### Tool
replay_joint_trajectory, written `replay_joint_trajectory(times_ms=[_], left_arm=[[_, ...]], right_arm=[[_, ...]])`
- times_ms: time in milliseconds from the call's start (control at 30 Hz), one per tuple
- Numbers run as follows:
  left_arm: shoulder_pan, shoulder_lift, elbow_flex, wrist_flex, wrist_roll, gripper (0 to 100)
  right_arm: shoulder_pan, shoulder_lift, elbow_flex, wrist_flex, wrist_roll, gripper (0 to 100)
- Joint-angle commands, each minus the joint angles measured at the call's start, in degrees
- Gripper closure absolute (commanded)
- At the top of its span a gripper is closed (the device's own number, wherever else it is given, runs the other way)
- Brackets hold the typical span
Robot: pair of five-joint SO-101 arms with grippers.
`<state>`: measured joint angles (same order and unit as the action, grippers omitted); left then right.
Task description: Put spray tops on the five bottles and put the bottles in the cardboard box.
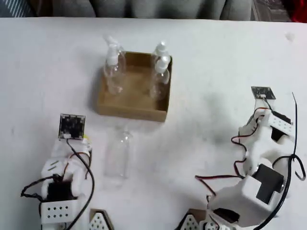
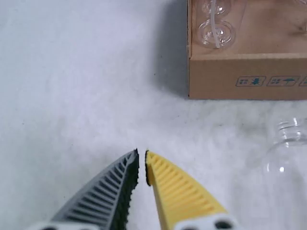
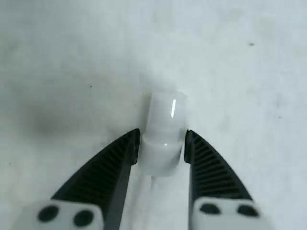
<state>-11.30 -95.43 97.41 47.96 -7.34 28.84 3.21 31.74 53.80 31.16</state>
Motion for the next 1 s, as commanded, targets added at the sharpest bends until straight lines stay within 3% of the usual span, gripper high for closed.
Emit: replay_joint_trajectory(times_ms=[0,100,200,367,667,967], left_arm=[[-0.5,-0.9,-0.1,-1.3,0.7,98],[-0.5,-0.9,-0.1,-1.3,0.7,98],[-0.5,-0.9,-0.1,-1.3,0.7,98],[-0.4,-0.9,-0.1,-1.3,0.7,98],[-0.4,-0.9,-1.1,-1.1,0.7,98],[7.6,-0.8,-14.4,14.2,-4.5,98]], right_arm=[[-0.7,-0.4,-3.5,-0.1,-0.5,90.1],[-0.7,-0.4,-3.3,-0.1,-0.5,98.1],[-0.7,-0.4,-3.3,4.4,-0.5,97.1],[-6.0,-0.7,-3.3,10.0,-10.2,98.2],[-7.2,-0.9,1.9,2.9,-14.9,98.2],[-5.3,-0.4,1.9,2.3,-16.2,98.3]])
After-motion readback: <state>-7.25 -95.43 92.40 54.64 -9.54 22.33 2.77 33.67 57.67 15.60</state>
